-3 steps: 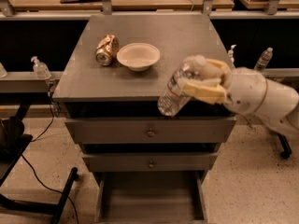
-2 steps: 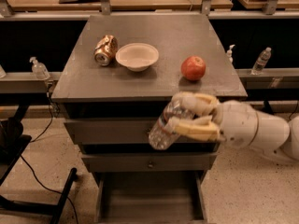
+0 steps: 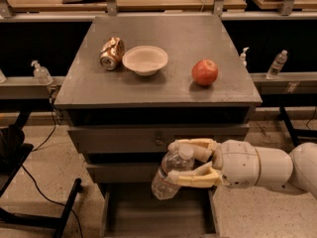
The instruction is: Place water bottle into bottom drawer
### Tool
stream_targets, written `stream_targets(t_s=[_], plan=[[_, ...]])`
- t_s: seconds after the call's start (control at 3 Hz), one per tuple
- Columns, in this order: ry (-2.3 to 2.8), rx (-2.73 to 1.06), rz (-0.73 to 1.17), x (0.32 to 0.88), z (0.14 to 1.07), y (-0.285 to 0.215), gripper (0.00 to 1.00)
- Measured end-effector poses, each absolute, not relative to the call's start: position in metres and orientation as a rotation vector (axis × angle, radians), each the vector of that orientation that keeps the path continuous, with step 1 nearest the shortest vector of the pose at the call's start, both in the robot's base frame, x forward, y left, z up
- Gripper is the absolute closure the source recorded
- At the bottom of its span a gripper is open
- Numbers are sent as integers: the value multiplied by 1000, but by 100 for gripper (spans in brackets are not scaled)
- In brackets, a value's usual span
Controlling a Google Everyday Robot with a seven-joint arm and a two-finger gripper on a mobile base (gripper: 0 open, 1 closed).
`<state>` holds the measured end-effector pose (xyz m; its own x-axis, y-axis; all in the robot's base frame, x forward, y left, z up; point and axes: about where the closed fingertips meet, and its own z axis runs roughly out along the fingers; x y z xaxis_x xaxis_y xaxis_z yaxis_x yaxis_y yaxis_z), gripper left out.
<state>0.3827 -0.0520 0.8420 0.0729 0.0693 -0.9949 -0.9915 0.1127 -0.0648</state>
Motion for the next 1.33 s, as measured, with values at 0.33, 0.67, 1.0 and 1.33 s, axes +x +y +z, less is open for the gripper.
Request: stream_targets(t_s=[0.33,0.67,1.0,1.33], plan=[[1223,-1125,1067,385,834,-51,100],[1374,-1198,959,390,793,-71,100],[1464,-1246,890,390,737,-103,100],[1348,-1154,928,392,670,-132,100]])
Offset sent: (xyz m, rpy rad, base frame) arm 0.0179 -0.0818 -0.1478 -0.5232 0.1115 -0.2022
